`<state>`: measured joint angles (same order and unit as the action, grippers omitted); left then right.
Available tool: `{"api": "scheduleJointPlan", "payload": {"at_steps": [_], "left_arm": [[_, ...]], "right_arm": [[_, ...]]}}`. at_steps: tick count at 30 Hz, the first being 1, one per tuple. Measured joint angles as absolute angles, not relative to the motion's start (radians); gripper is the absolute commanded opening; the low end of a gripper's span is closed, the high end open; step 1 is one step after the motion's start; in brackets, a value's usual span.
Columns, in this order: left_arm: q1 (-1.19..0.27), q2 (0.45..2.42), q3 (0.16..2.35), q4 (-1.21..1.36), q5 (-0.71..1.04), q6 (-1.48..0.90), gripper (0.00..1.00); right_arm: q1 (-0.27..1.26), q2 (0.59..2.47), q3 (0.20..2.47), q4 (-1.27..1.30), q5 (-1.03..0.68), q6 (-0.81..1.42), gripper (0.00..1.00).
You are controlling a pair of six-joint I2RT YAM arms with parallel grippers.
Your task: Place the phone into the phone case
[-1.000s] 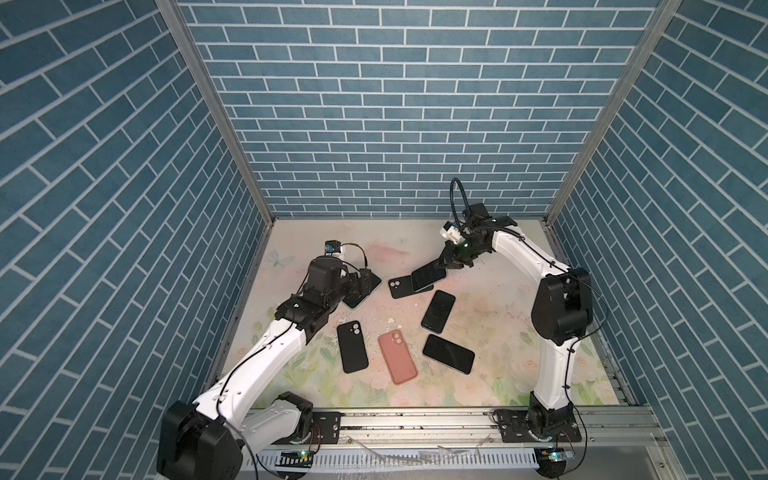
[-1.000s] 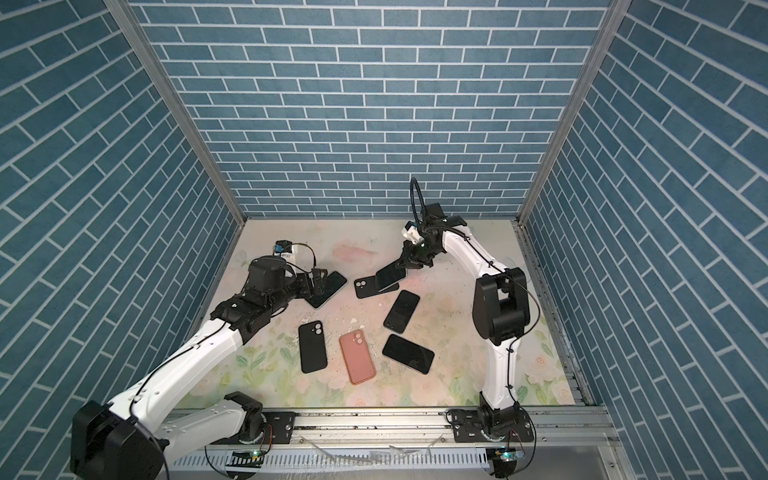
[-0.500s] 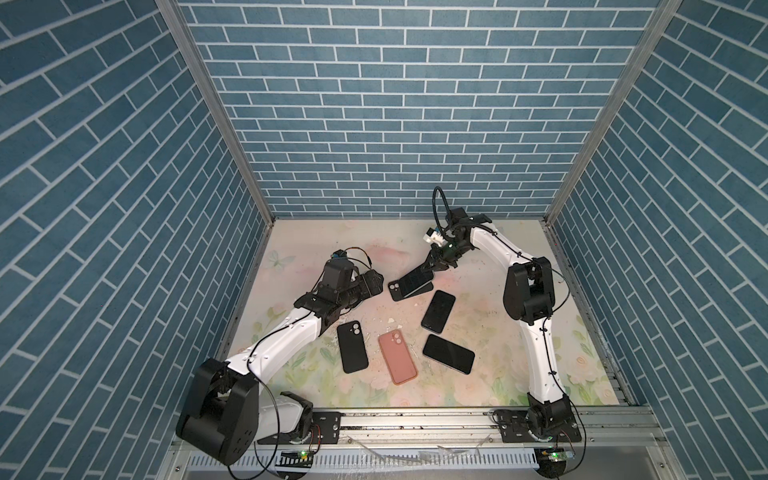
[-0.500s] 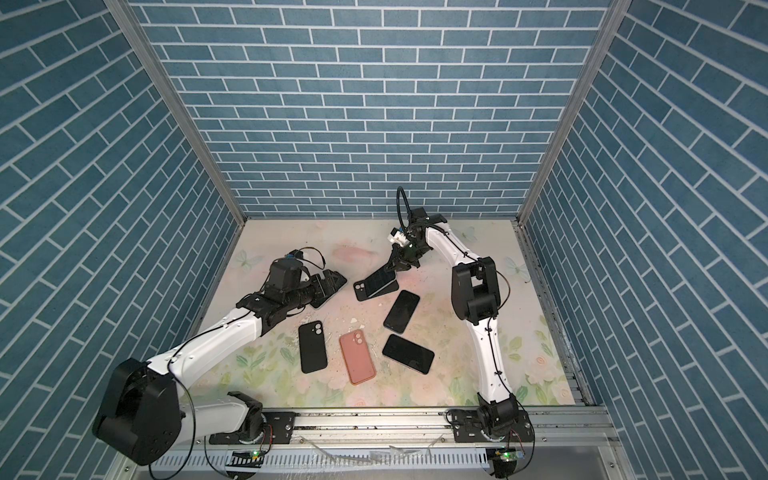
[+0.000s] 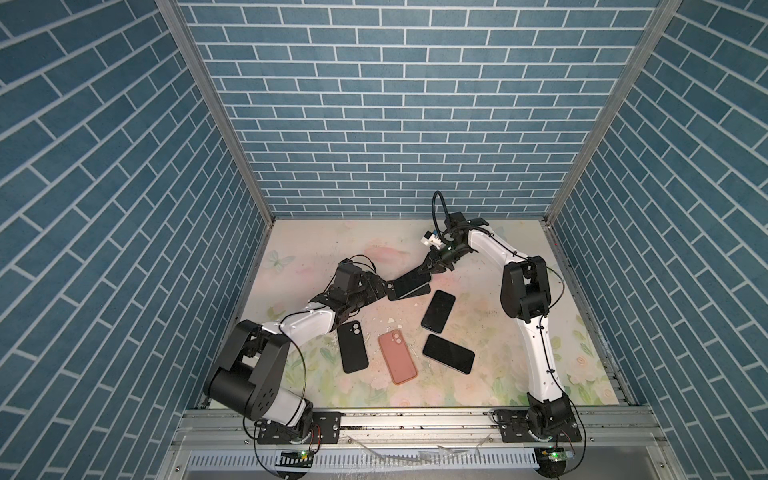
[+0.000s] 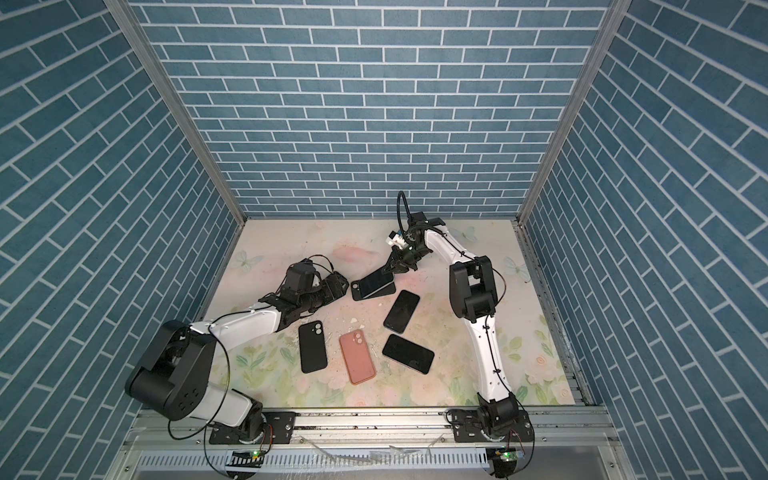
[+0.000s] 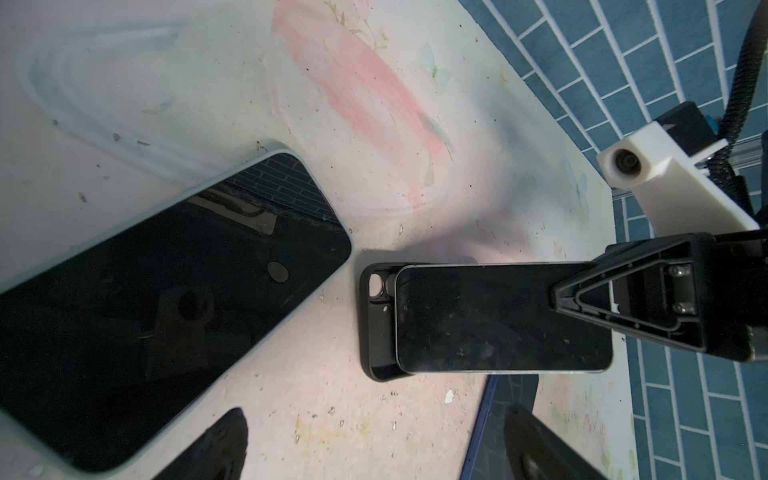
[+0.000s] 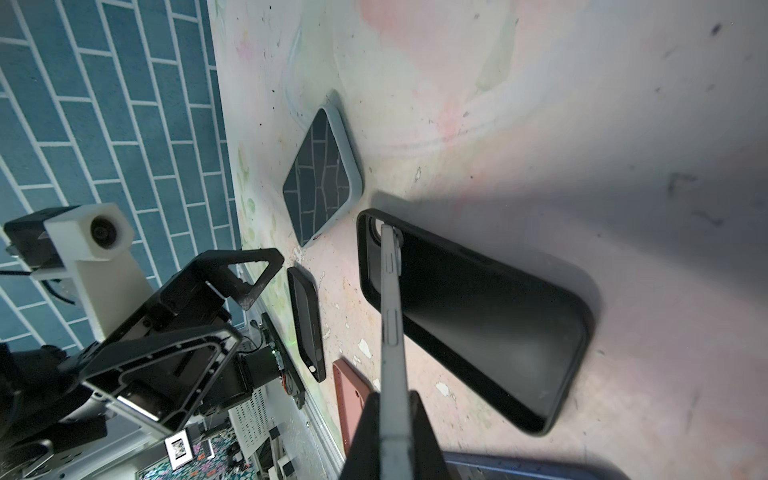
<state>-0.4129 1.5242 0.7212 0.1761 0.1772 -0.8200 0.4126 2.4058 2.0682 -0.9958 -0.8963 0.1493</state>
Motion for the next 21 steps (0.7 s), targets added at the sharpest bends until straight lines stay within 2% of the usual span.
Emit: {"api": "scheduleJointPlan", "payload": {"at_steps": [6, 14, 21], "left_arm": [[-0.442, 1.626, 0.728, 0.250, 0.169, -0.834, 0.95], [-0.478, 1.750, 0.771, 0.378, 0.166, -0.873, 0.93], [-0.503, 1.770, 0.768, 0.437, 0.146, -0.924, 0.90]], "right_arm": [[0.413, 2.338, 1.921, -0.907, -0.929, 0.160, 0.00], [0.410, 2.306, 1.833, -0.829, -0.944, 0.189, 0.00], [0.410, 2.251, 1.711, -0.698, -0.942, 0.280, 0.00]]}}
